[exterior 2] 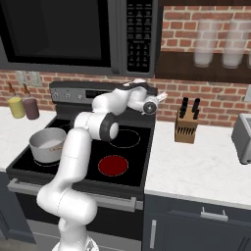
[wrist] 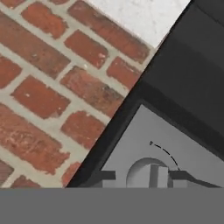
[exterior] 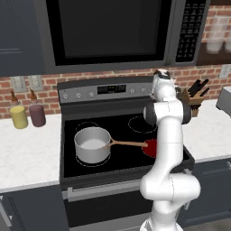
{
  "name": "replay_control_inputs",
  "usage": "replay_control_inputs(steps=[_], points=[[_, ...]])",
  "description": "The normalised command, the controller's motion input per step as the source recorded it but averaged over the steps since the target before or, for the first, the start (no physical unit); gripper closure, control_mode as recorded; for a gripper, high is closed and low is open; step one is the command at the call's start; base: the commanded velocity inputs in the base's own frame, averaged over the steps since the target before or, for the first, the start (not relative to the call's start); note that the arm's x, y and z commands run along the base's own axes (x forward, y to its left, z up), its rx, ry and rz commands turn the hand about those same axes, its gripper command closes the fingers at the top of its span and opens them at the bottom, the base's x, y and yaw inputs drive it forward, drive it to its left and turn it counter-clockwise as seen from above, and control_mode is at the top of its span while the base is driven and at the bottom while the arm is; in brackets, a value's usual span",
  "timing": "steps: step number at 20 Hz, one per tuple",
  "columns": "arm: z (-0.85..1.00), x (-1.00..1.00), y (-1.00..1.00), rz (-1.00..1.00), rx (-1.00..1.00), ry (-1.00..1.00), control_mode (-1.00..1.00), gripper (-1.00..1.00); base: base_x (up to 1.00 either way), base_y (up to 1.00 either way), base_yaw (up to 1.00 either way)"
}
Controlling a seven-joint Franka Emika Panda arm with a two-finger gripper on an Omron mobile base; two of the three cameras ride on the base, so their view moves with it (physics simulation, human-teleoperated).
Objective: Turn off the front right burner of the stove.
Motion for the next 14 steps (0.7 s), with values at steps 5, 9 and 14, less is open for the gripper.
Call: replay_control_inputs(steps=[5,9,14], points=[[0.0,0.44,0.0,-0.11,0.49,0.12,-1.0,1.0,0.0,0.0,0.0],[0.0,0.31,0.0,-0.19,0.52,0.08,-1.0,1.0,0.0,0.0,0.0],[0.04,0.14,0.0,-0.21,0.55,0.08,-1.0,1.0,0.0,0.0,0.0]])
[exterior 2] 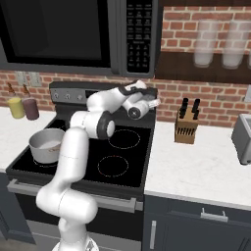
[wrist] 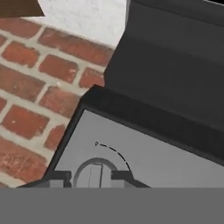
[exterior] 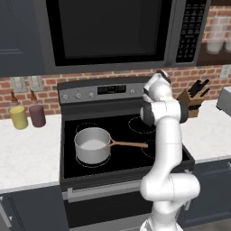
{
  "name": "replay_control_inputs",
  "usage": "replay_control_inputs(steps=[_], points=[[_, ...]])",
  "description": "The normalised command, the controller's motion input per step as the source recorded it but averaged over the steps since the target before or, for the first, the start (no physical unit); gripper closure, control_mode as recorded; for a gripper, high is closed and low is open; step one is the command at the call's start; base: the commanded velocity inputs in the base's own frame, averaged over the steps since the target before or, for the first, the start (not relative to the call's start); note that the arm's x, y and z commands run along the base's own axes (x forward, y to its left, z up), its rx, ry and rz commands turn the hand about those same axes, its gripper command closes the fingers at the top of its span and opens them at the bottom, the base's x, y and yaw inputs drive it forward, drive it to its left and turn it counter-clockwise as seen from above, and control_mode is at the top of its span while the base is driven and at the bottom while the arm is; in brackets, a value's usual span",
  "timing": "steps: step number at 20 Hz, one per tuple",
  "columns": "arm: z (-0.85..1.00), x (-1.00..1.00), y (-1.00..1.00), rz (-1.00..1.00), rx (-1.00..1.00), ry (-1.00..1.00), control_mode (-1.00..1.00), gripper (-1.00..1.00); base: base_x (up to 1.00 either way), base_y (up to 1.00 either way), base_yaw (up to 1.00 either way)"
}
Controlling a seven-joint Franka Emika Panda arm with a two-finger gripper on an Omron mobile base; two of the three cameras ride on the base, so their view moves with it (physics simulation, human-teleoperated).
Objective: Turn off the front right burner of the stove.
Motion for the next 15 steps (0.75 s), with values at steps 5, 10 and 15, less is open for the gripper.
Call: replay_control_inputs(steps=[5,10,15], points=[[0.13,0.0,-0.02,-0.26,0.69,0.1,-1.0,1.0,0.0,0.0,0.0],[0.23,0.0,-0.09,-0.27,0.7,0.13,-1.0,1.0,0.0,0.0,0.0],[0.12,0.0,-0.09,-0.08,0.25,0.03,-1.0,1.0,0.0,0.0,0.0]])
